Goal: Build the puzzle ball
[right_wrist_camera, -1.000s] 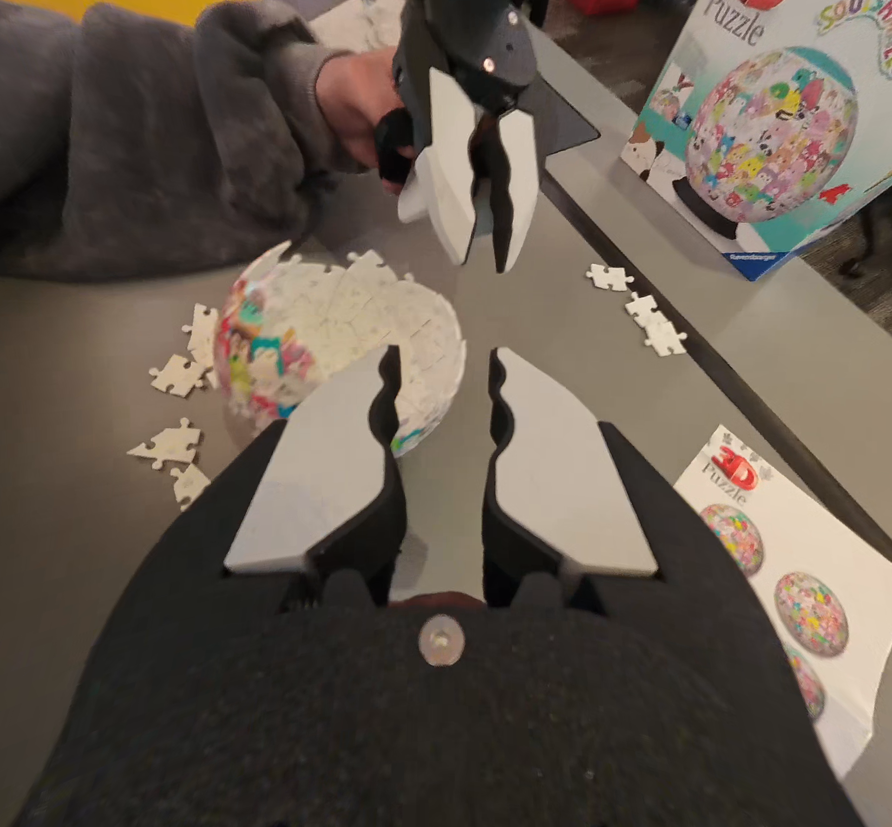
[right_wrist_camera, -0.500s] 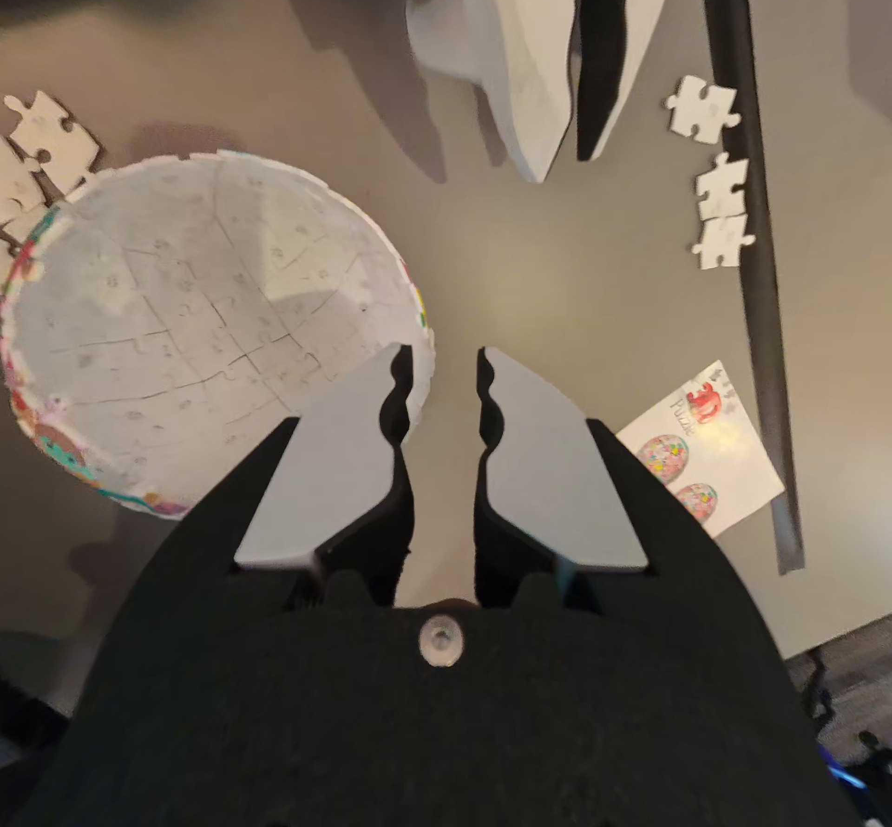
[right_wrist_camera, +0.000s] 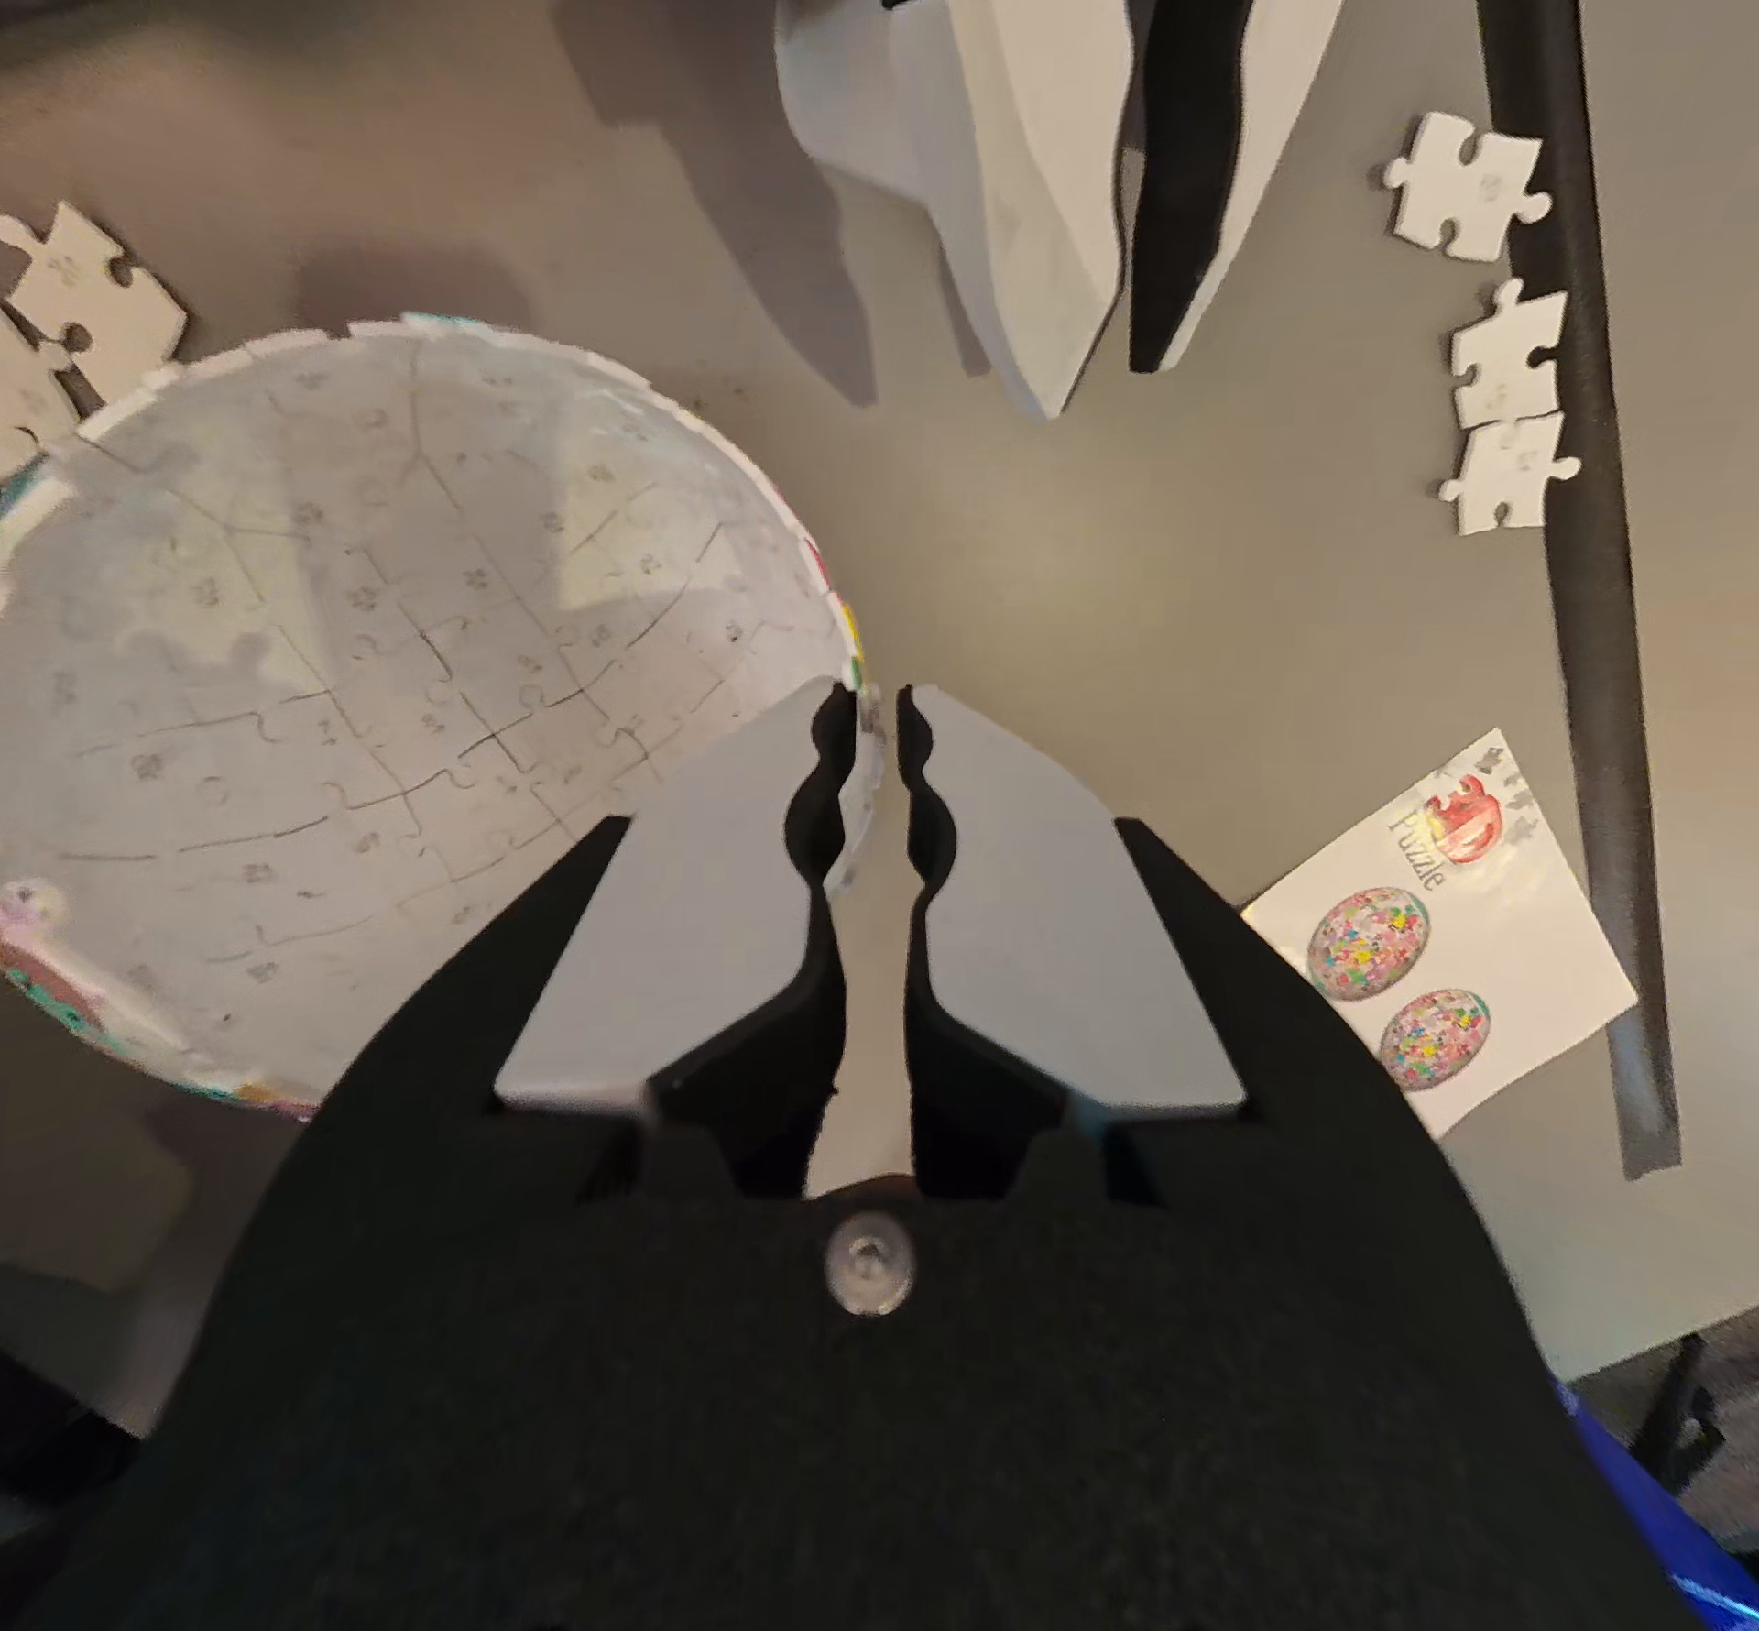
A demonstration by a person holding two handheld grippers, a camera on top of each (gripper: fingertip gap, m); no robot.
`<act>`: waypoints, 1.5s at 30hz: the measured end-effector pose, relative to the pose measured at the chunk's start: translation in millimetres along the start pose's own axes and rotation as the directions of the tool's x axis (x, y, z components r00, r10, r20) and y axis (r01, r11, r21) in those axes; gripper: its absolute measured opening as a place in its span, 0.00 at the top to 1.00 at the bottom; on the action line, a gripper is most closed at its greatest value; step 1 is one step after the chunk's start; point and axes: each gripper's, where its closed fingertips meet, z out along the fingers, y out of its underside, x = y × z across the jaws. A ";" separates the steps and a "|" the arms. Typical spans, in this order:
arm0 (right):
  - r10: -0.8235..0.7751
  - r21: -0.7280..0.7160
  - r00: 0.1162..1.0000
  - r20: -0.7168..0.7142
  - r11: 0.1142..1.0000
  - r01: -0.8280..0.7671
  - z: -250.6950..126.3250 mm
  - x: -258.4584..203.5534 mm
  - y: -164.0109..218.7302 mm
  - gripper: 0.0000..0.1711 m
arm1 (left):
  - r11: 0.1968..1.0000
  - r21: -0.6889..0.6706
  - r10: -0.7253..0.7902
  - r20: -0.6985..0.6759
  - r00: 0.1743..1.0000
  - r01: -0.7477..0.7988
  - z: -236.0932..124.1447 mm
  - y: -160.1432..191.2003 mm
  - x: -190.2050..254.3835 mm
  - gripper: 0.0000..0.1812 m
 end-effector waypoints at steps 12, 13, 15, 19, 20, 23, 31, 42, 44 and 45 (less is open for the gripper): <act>-0.008 0.030 0.999 0.052 1.000 0.006 -0.2 -1.8 -1.1 0.99 | 1.000 -0.015 -0.005 -0.005 1.000 0.005 1.8 1.8 -0.1 0.88; -0.011 0.035 0.998 0.059 0.999 0.009 -1.0 -1.7 -1.4 0.95 | 1.000 -0.014 -0.006 -0.006 1.000 0.006 1.7 1.7 0.0 0.88; -0.035 0.026 0.998 0.047 0.999 0.033 -4.6 1.3 1.2 0.89 | 1.000 -0.013 -0.006 -0.004 1.000 0.006 1.7 1.6 -0.2 0.88; -0.061 0.007 0.998 0.015 0.998 0.061 -12.0 5.1 4.3 0.89 | 1.000 -0.024 -0.007 -0.002 1.000 0.007 2.8 2.9 -0.4 0.87; -0.061 -0.001 0.998 0.022 0.998 0.061 -11.3 2.6 4.6 0.89 | 1.000 -0.028 -0.008 -0.003 1.000 0.008 3.1 3.3 -0.5 0.88; -0.079 -0.030 0.997 -0.002 0.996 0.079 -8.2 -0.2 6.1 0.90 | 0.999 -0.031 -0.008 -0.003 1.000 0.008 3.5 3.7 -0.5 0.88; -0.056 0.003 0.998 0.011 0.998 0.056 -6.9 -2.0 -0.1 0.97 | 0.999 -0.034 -0.008 0.000 1.000 0.008 3.7 4.0 -0.7 0.87; 0.063 0.232 0.990 -0.130 0.972 -0.031 -55.6 14.9 12.8 0.82 | 1.000 0.006 -0.006 0.032 0.999 0.006 -4.0 2.9 0.4 0.88; 0.140 0.385 0.977 -0.160 0.920 -0.069 -80.3 12.7 25.3 0.81 | 0.998 0.055 -0.007 0.047 0.999 0.005 -11.4 -2.5 2.6 0.88; 0.172 0.475 0.974 -0.145 0.876 -0.084 -89.9 5.1 30.9 0.80 | 0.997 0.082 0.001 0.060 0.998 -0.006 -16.8 -7.3 4.7 0.88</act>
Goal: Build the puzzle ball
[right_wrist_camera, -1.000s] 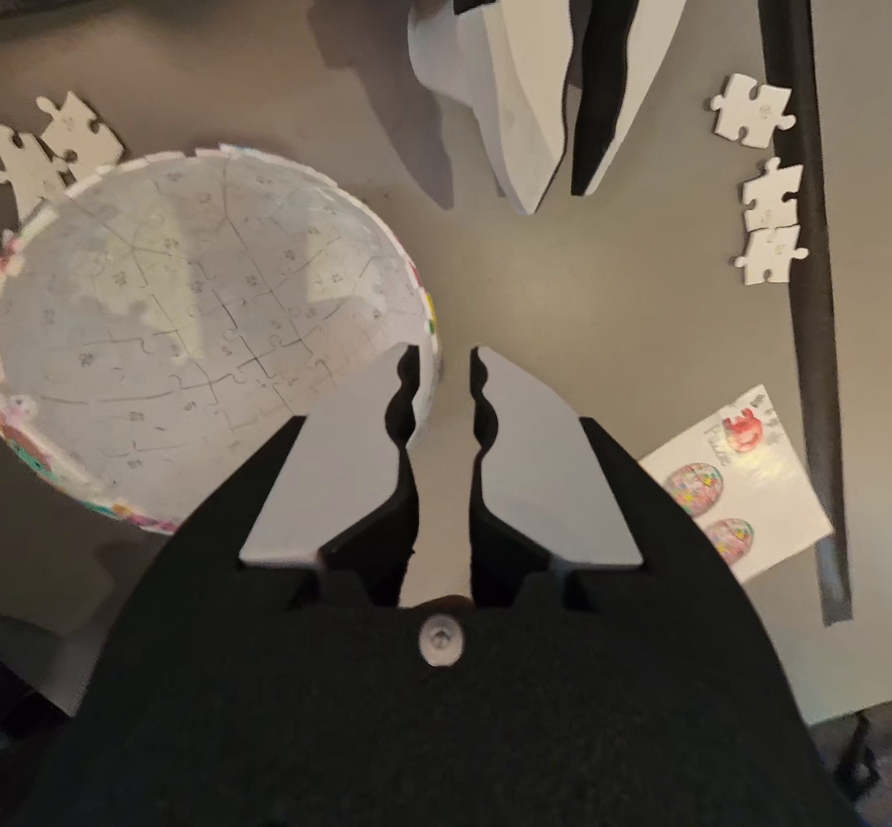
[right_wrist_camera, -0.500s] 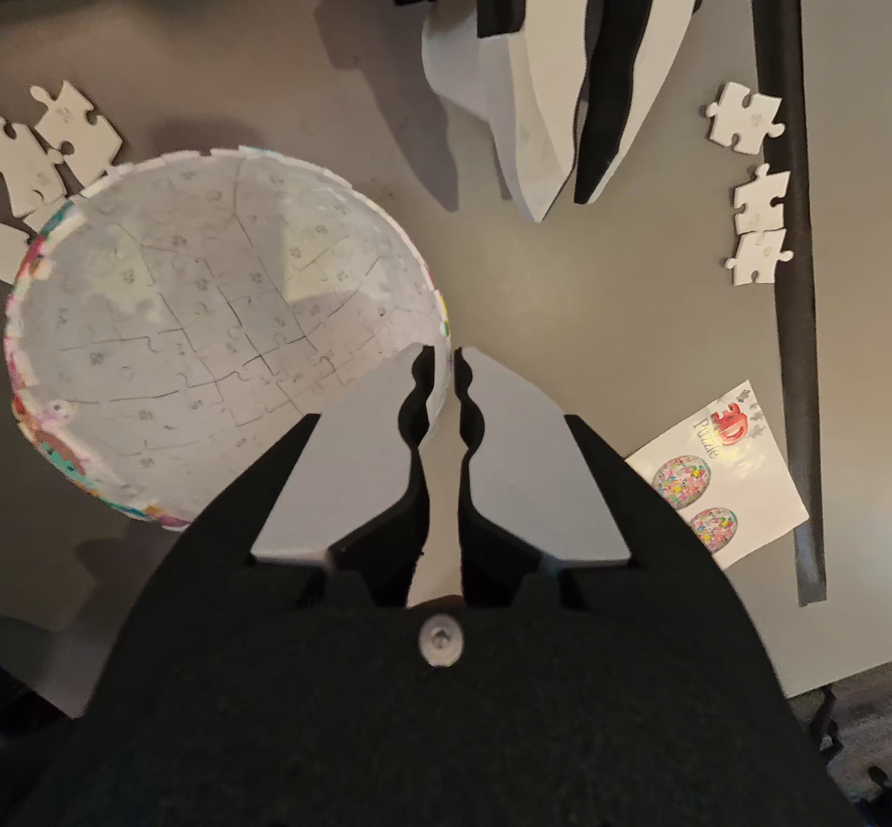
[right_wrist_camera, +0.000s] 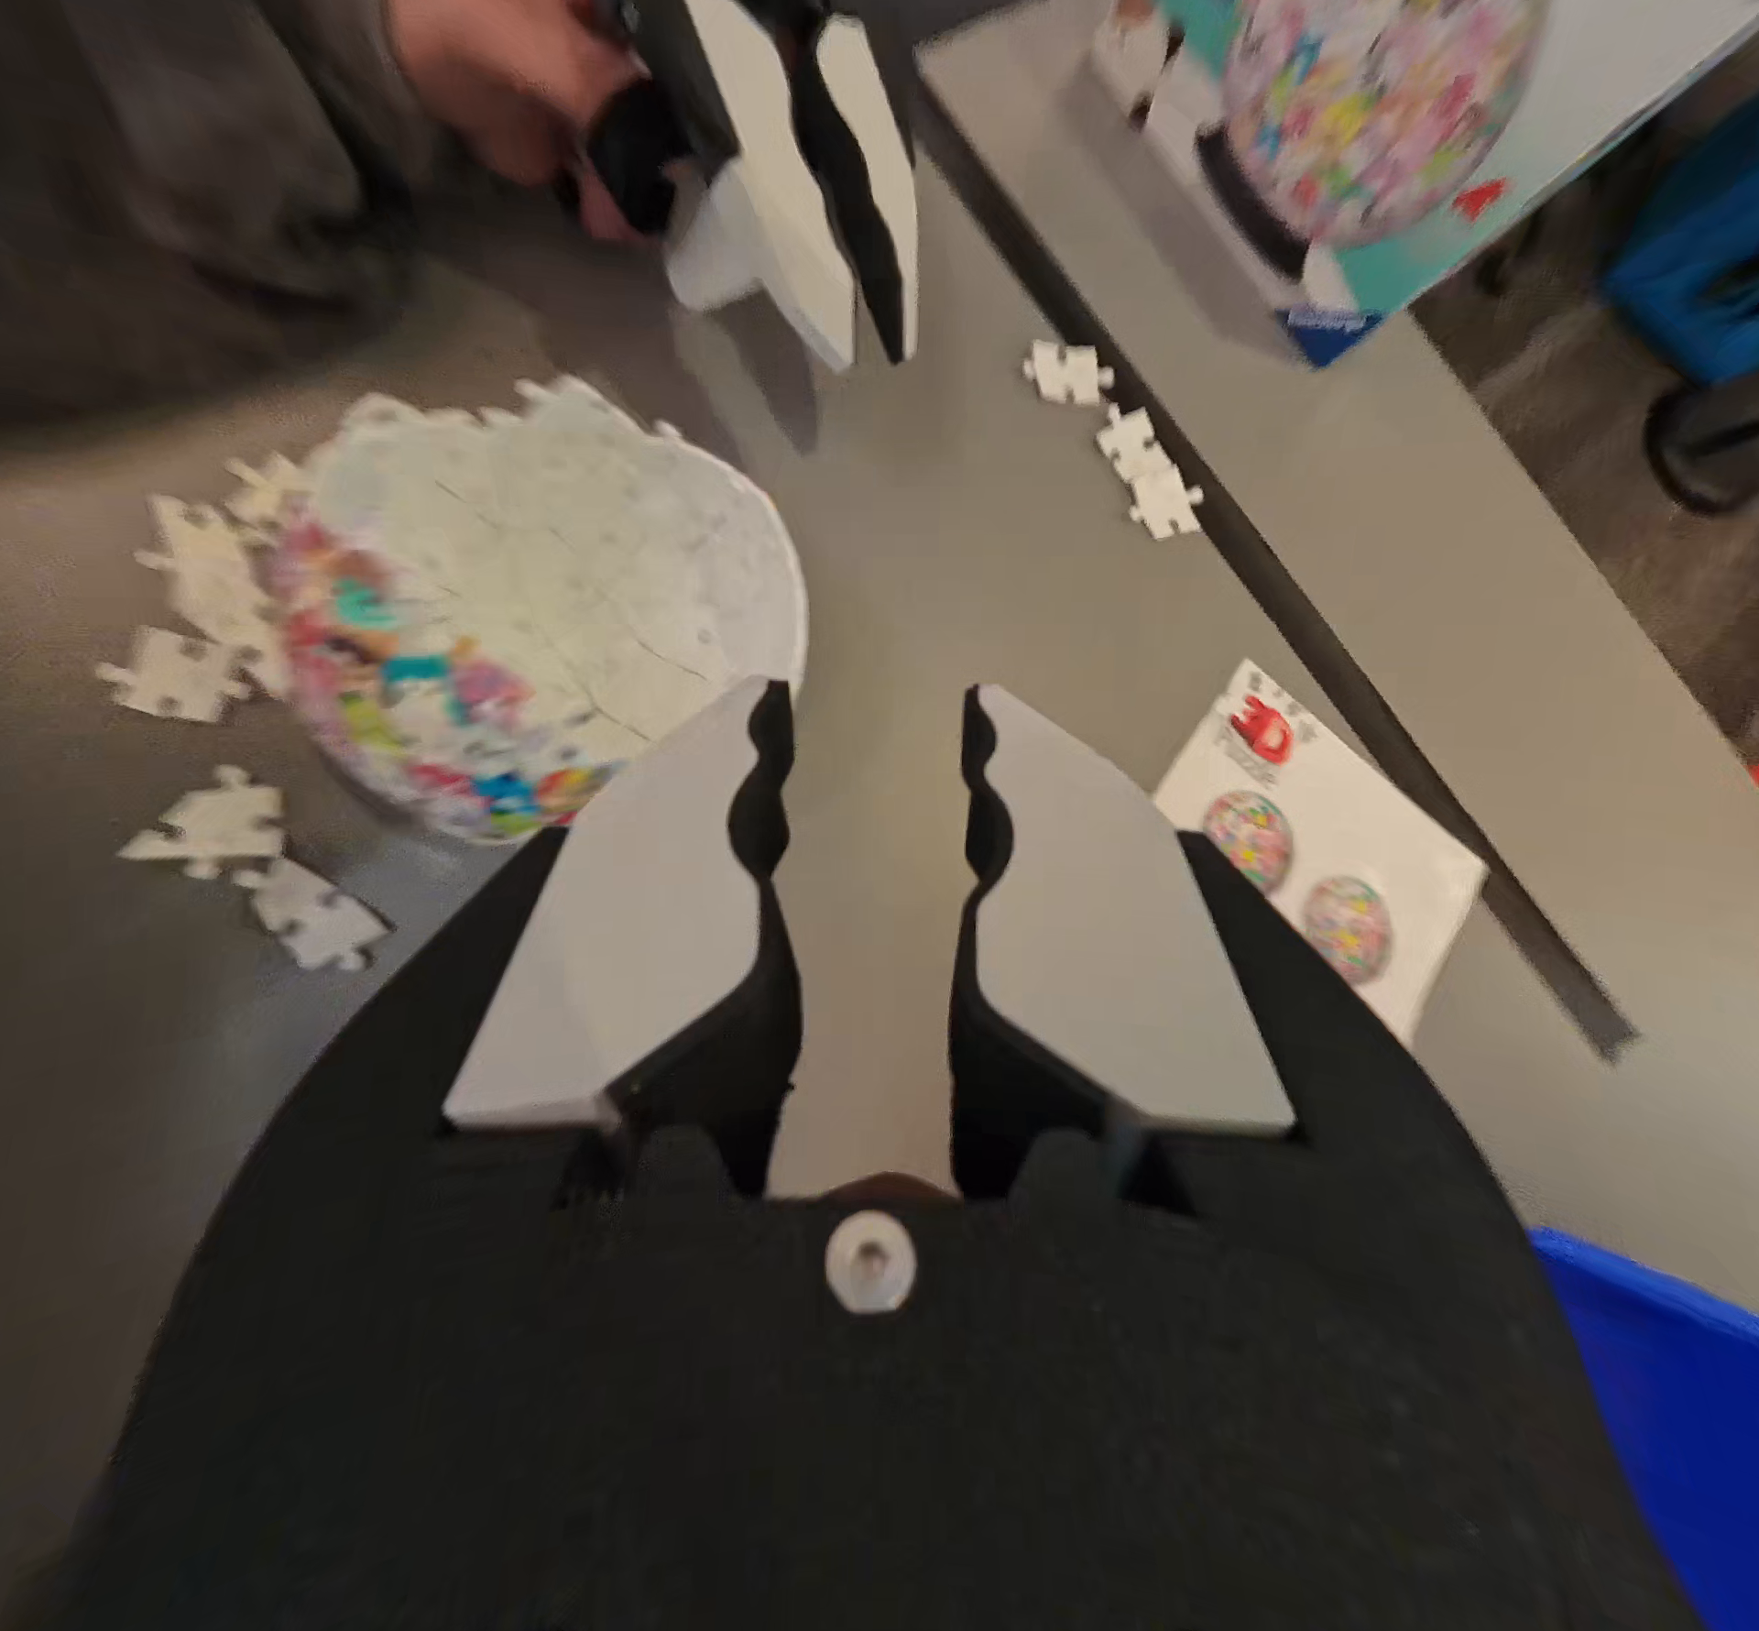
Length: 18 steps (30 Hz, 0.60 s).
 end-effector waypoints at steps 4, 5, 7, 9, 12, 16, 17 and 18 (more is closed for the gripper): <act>0.060 0.296 0.996 0.071 0.952 -0.079 -31.5 -44.6 28.0 0.76 | 0.994 0.057 0.081 0.121 0.989 -0.088 -35.4 -29.1 20.4 0.87; 0.056 0.321 0.997 0.062 0.944 -0.073 -34.8 -54.2 40.1 0.76 | 0.990 0.077 0.104 0.158 0.982 -0.117 -46.5 -37.1 31.1 0.87; 0.068 0.378 0.995 0.068 0.921 -0.089 -39.8 -74.4 57.5 0.76 | 0.981 0.091 0.146 0.225 0.963 -0.170 -65.5 -44.6 56.9 0.81; 0.111 0.455 0.987 0.113 0.878 -0.151 -44.9 -93.2 65.8 0.76 | 0.982 0.010 0.175 0.309 0.935 -0.188 -81.1 -30.9 78.0 0.75; 0.158 0.478 0.974 0.164 0.851 -0.219 -51.6 -111.0 81.3 0.77 | 0.984 -0.111 0.174 0.410 0.895 -0.140 -98.8 12.1 108.5 0.72; 0.231 0.465 0.921 0.313 0.809 -0.361 -55.7 -133.1 99.6 0.77 | 0.977 -0.212 0.088 0.471 0.878 0.016 -93.4 90.9 151.1 0.73; 0.243 0.432 0.904 0.353 0.814 -0.388 -55.0 -137.9 101.5 0.76 | 0.970 -0.236 0.057 0.472 0.880 0.064 -87.4 111.9 161.8 0.72; 0.242 0.415 0.894 0.377 0.819 -0.397 -56.0 -141.0 100.5 0.76 | 0.961 -0.258 0.034 0.470 0.882 0.100 -80.6 129.7 171.4 0.72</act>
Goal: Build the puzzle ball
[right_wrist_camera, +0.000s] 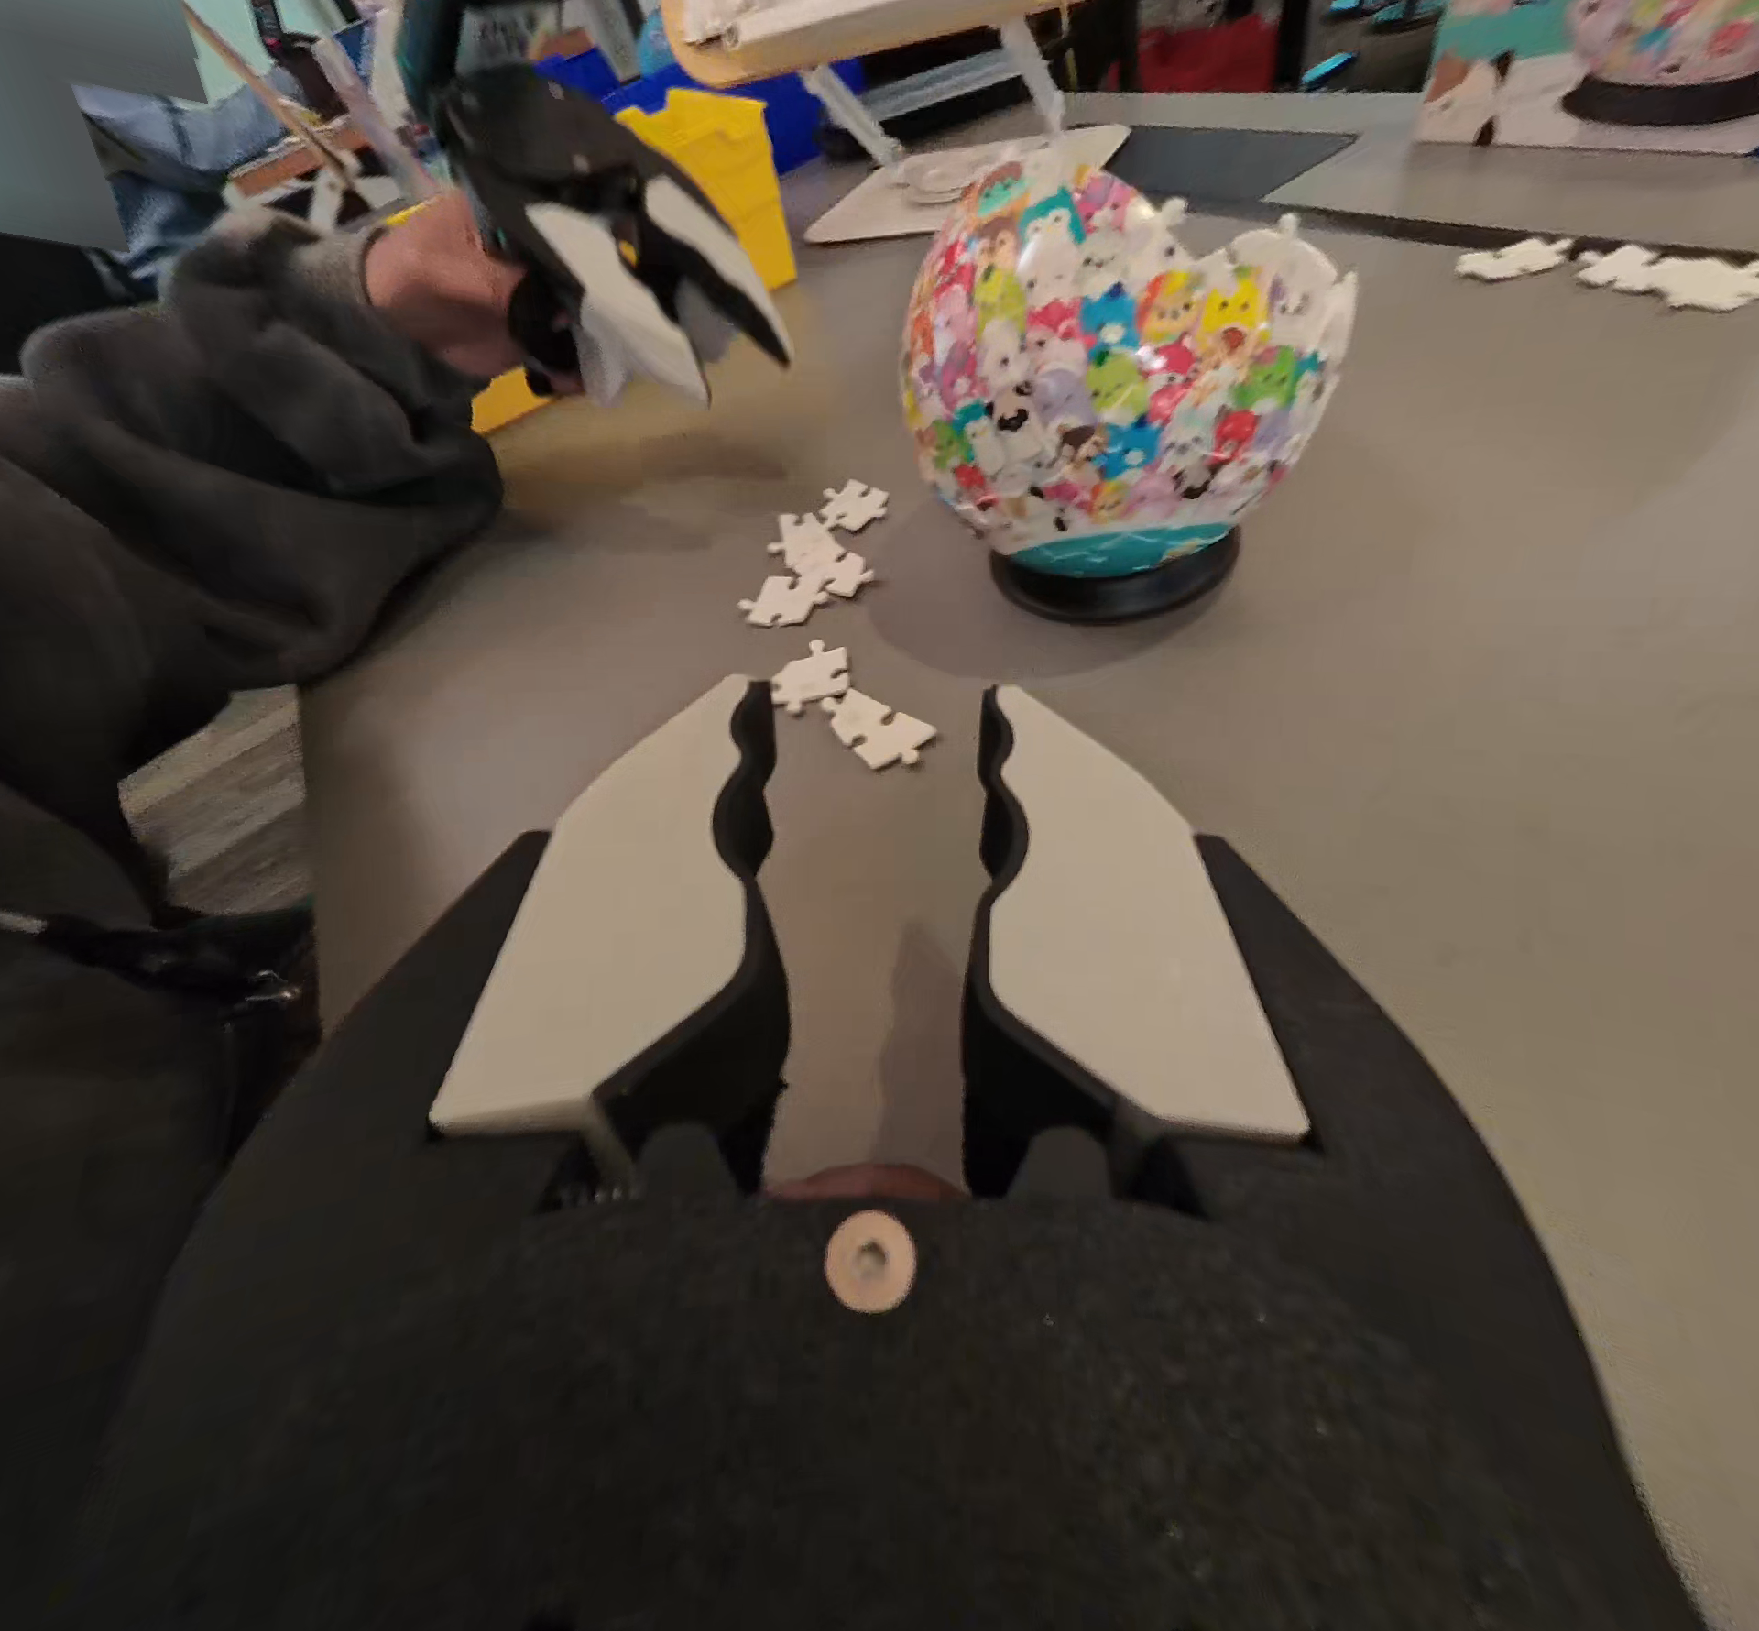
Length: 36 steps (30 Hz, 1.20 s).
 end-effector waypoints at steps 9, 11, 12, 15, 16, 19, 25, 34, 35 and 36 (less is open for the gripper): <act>-0.022 0.009 1.000 0.001 1.000 0.022 -4.8 1.9 -0.2 0.77 | 0.998 -0.055 0.021 0.021 1.000 -0.020 33.7 16.9 5.3 0.73; -0.025 0.010 1.000 0.005 1.000 0.025 -5.6 1.2 -0.3 0.77 | 0.995 -0.075 0.069 0.030 0.997 -0.066 37.1 14.9 -3.1 0.74; -0.022 0.007 1.000 0.010 1.000 0.022 -5.2 0.7 0.8 0.77 | 0.994 -0.080 0.078 0.023 0.997 -0.076 37.3 13.4 -6.5 0.76; -0.028 -0.012 1.000 0.011 1.000 0.028 -3.2 1.1 4.2 0.77 | 0.991 -0.108 0.074 -0.042 0.996 -0.079 35.9 13.2 -12.3 0.81; -0.039 -0.016 0.999 0.007 0.999 0.039 -2.9 1.5 4.6 0.77 | 0.989 -0.122 0.082 -0.050 0.995 -0.088 36.4 14.6 -14.7 0.83; -0.061 -0.021 0.998 -0.001 0.998 0.061 -2.6 1.8 5.0 0.77 | 0.978 -0.157 0.135 -0.039 0.990 -0.139 42.7 19.9 -21.6 0.86; -0.066 -0.039 0.998 -0.005 0.997 0.065 -0.8 3.2 8.5 0.78 | 0.966 -0.165 0.195 -0.031 0.980 -0.198 55.5 21.7 -16.2 0.97; -0.064 -0.052 0.997 0.035 0.996 0.066 2.6 -3.7 11.1 0.79 | 0.954 -0.093 0.290 0.040 0.956 -0.286 28.9 -10.1 10.8 0.98; -0.060 -0.050 0.995 0.078 0.997 0.064 3.8 -10.9 11.5 0.80 | 0.951 -0.070 0.303 0.008 0.953 -0.302 24.1 -17.4 26.0 0.98; -0.046 -0.053 0.990 0.133 0.997 0.053 5.5 -20.1 12.8 0.80 | 0.947 -0.046 0.318 -0.031 0.948 -0.319 19.9 -24.6 43.7 0.98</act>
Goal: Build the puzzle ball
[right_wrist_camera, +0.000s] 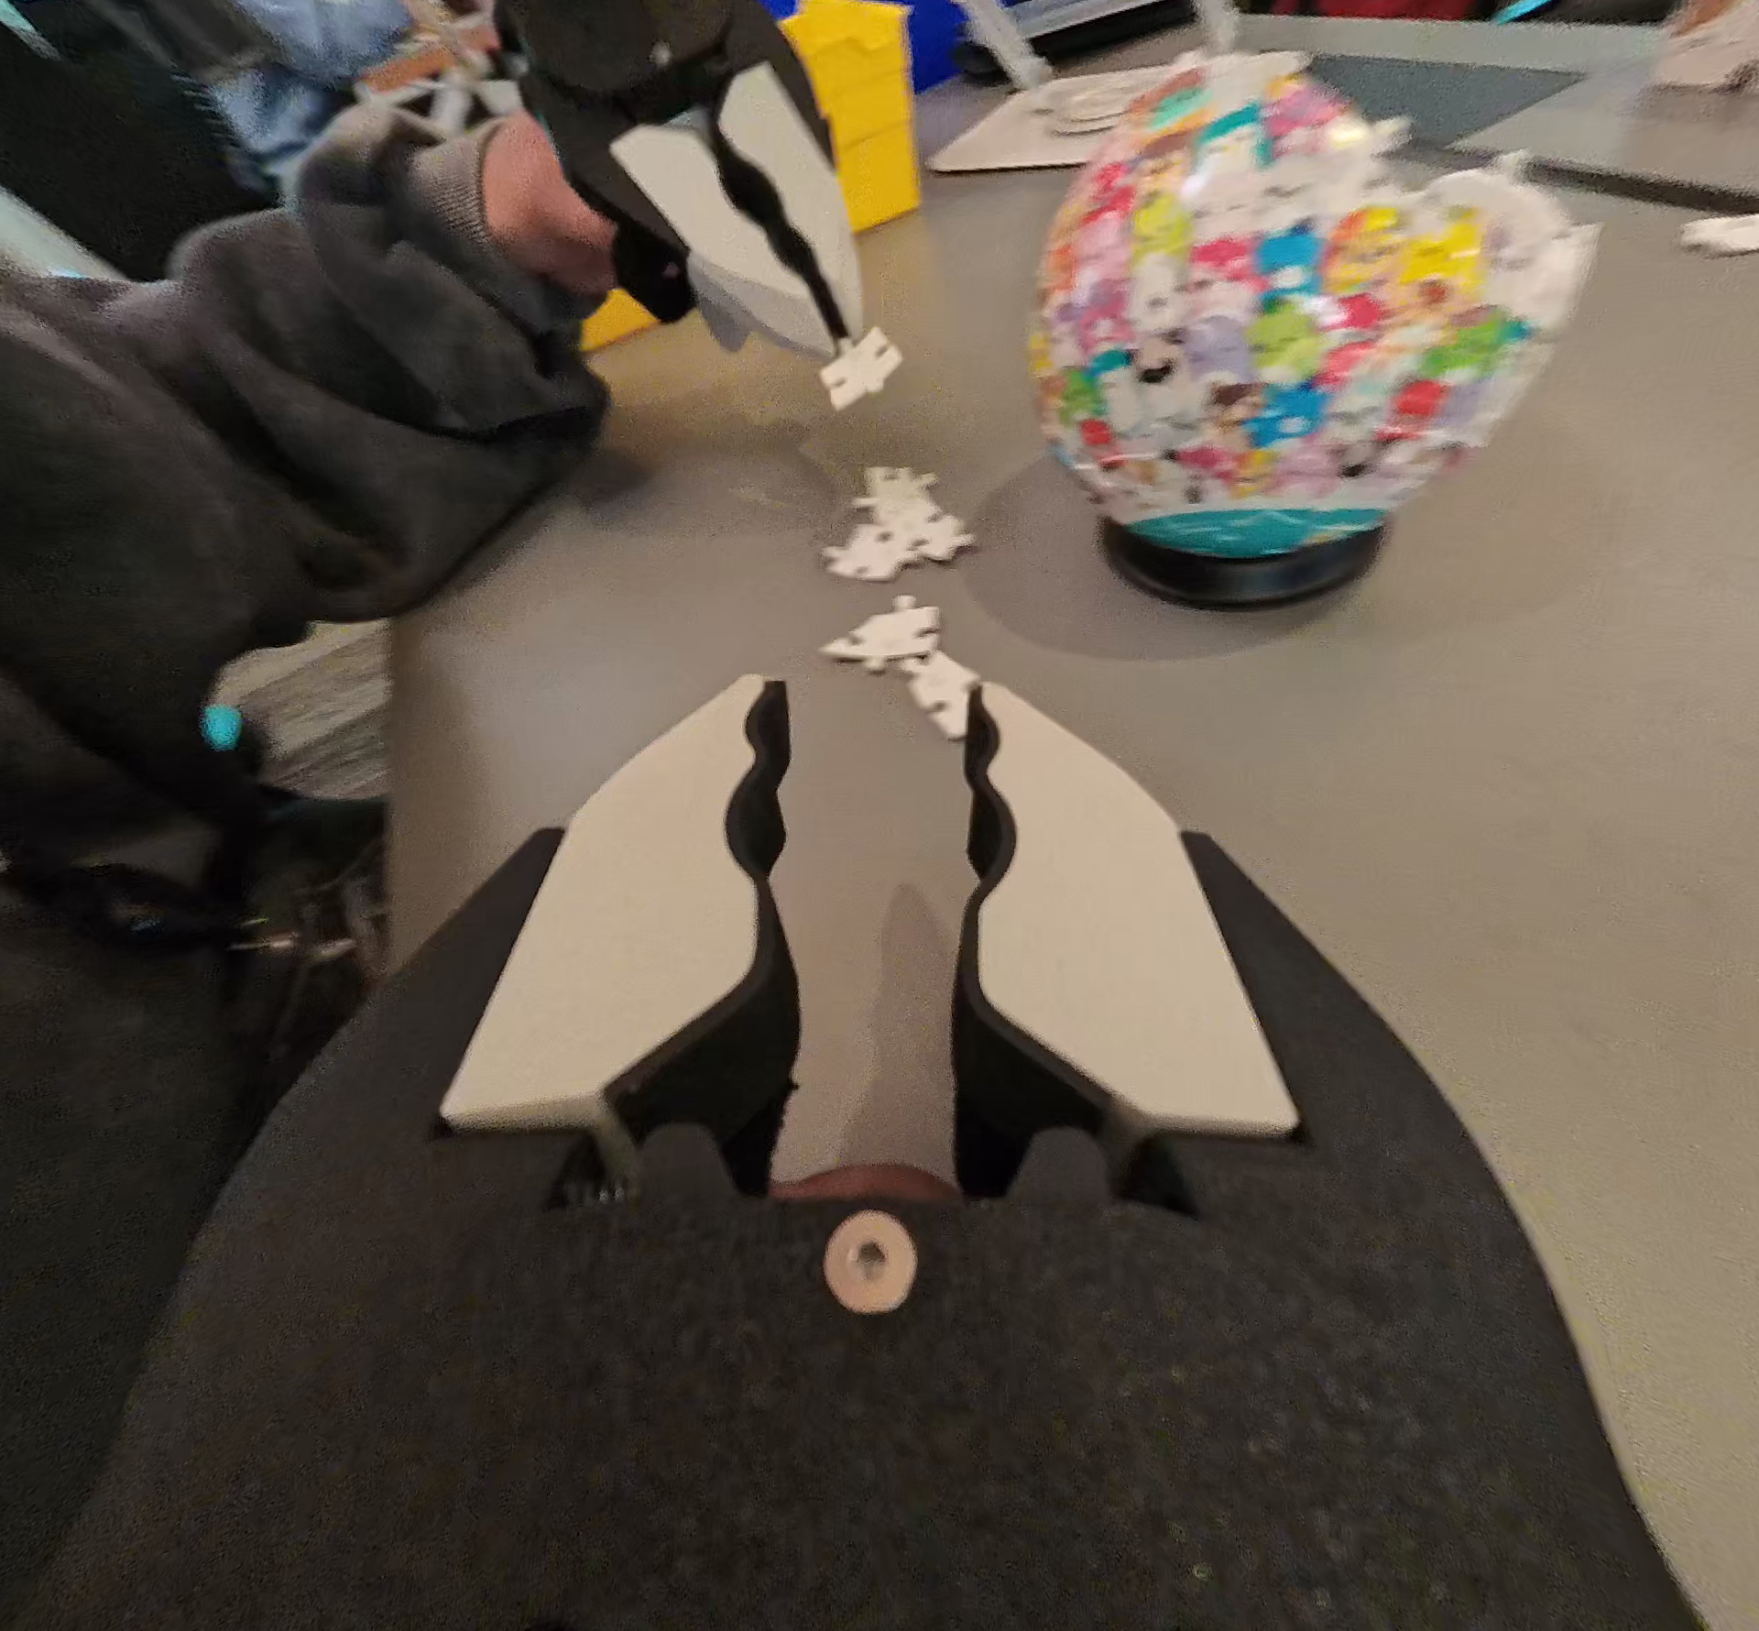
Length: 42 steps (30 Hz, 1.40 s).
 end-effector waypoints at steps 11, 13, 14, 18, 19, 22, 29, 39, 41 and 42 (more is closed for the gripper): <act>-0.164 -0.038 0.974 0.156 0.984 0.172 19.7 -49.9 7.6 0.84 | 0.986 0.160 0.018 0.170 0.985 -0.045 18.7 -73.4 56.9 0.98; -0.140 -0.037 0.982 0.125 0.989 0.145 16.8 -41.0 6.2 0.84 | 0.978 0.207 -0.058 0.240 0.969 0.007 25.7 -73.7 51.7 0.98; -0.114 -0.038 0.987 0.113 0.992 0.119 14.9 -36.1 6.0 0.83 | 0.974 0.225 -0.089 0.256 0.963 0.031 29.3 -73.3 52.1 0.98; 0.001 -0.006 0.996 0.093 1.000 0.000 5.9 -22.9 0.4 0.83 | 0.975 0.201 0.015 0.357 0.934 -0.093 40.9 -70.4 55.8 0.98; 0.022 0.014 0.995 0.098 1.000 -0.024 4.2 -21.3 -2.7 0.83 | 0.972 0.197 0.050 0.368 0.929 -0.130 42.2 -71.2 56.4 0.98; 0.076 0.038 0.989 0.130 0.996 -0.081 1.0 -20.3 -6.7 0.83 | 0.959 0.238 0.065 0.342 0.937 -0.154 42.3 -74.5 55.9 0.98; 0.050 0.044 0.992 0.118 0.998 -0.055 0.5 -19.2 -6.8 0.83 | 0.843 0.284 0.292 0.472 0.832 -0.457 5.7 -87.8 31.0 0.98; 0.071 0.117 0.987 0.145 0.989 -0.089 15.5 -22.2 -26.1 0.83 | 0.816 0.339 0.294 0.455 0.840 -0.469 -23.4 -98.5 6.6 0.98; 0.151 0.195 0.975 0.160 0.964 -0.182 22.9 -18.1 -48.0 0.84 | 0.854 0.396 0.134 0.459 0.878 -0.337 -22.3 -103.8 4.7 0.98; 0.193 0.227 0.968 0.161 0.947 -0.227 26.9 -15.4 -57.1 0.85 | 0.866 0.437 0.032 0.438 0.898 -0.244 -18.8 -105.9 7.4 0.98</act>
